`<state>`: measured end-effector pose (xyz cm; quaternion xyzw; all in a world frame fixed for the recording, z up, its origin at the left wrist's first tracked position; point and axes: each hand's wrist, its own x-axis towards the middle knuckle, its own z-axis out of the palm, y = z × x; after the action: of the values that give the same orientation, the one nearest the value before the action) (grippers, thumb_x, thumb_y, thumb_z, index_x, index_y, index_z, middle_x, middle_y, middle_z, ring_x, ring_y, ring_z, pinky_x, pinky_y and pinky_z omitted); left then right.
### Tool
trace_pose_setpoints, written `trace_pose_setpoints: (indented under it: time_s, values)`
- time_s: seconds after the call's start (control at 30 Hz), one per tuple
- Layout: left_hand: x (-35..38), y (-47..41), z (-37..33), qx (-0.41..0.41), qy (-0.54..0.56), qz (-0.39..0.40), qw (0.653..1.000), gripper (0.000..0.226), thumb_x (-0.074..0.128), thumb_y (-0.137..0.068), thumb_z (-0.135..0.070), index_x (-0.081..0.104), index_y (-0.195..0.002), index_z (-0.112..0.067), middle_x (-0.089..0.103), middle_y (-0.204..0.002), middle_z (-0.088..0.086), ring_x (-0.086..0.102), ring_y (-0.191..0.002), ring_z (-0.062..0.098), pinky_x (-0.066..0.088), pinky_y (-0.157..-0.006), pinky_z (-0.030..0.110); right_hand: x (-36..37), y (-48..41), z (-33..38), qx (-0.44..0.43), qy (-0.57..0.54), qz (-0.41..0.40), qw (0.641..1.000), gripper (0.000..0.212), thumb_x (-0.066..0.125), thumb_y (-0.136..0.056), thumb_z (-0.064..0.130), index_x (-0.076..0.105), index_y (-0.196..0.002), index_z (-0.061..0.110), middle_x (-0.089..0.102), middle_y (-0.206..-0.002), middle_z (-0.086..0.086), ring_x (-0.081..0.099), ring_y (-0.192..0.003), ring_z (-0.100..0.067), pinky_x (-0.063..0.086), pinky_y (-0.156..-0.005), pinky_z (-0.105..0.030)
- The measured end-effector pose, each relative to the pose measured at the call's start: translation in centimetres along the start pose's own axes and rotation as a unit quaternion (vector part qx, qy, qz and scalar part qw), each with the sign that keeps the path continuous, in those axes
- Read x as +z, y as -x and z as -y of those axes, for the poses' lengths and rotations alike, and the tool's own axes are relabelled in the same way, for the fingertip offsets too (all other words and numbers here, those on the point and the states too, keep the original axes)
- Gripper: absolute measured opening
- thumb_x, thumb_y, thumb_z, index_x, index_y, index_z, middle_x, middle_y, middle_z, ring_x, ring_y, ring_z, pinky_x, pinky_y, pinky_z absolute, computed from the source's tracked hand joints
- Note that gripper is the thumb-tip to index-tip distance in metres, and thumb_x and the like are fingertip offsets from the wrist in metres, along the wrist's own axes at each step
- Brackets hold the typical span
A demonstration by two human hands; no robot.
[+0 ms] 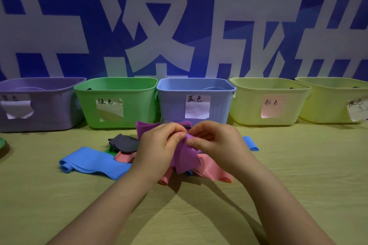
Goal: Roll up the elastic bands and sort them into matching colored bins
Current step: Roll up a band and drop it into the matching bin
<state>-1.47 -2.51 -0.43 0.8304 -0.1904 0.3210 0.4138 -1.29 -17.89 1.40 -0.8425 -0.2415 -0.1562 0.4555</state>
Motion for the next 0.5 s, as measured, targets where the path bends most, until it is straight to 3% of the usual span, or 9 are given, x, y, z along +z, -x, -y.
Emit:
trace_pose_setpoints:
  time_s: [0.2, 0.3, 0.4, 0.5]
  values:
    - [0.00, 0.06, -0.23, -0.018, 0.044, 0.000, 0.999, 0.012, 0.060, -0.087, -0.011, 0.069, -0.081, -0.016, 0.061, -0.077, -0.024, 0.055, -0.077, -0.015, 0.036, -0.066, 0.003, -0.07, 0.07, 0.04, -0.012, 0.039, -0.022, 0.999, 0.024, 0.071, -0.076, 0.016, 0.058, -0.075, 0.036, 0.060, -0.066, 0.019, 0.056, -0.066, 0.001, 0.045, -0.066, -0.015]
    - [-0.13, 0.09, -0.49, -0.039, 0.097, 0.026, 0.994, 0.017, 0.063, -0.085, -0.013, 0.065, -0.080, -0.029, 0.066, -0.078, -0.018, 0.058, -0.077, -0.008, 0.041, -0.067, 0.008, -0.19, 0.08, 0.18, -0.016, 0.050, -0.040, 0.998, 0.030, 0.068, -0.079, 0.016, 0.054, -0.069, 0.041, 0.058, -0.064, 0.019, 0.055, -0.065, 0.000, 0.044, -0.063, -0.017]
    - [0.02, 0.36, -0.79, -0.068, 0.142, 0.036, 0.987, 0.028, 0.073, -0.075, -0.012, 0.061, -0.082, -0.036, 0.068, -0.083, -0.012, 0.063, -0.078, 0.005, 0.049, -0.069, 0.019, -0.40, 0.02, 0.19, -0.007, 0.039, -0.048, 0.998, 0.023, 0.066, -0.080, 0.015, 0.059, -0.076, 0.037, 0.060, -0.068, 0.016, 0.058, -0.071, -0.004, 0.047, -0.068, -0.024]
    - [0.08, 0.32, -0.80, -0.075, 0.148, -0.001, 0.986, 0.029, 0.074, -0.073, -0.006, 0.057, -0.079, -0.029, 0.067, -0.077, -0.016, 0.062, -0.072, 0.003, 0.049, -0.066, 0.017, -0.42, 0.04, 0.36, -0.009, 0.044, -0.026, 0.999, 0.015, 0.062, -0.085, 0.017, 0.063, -0.083, 0.032, 0.058, -0.070, 0.015, 0.056, -0.072, -0.008, 0.045, -0.067, -0.026]
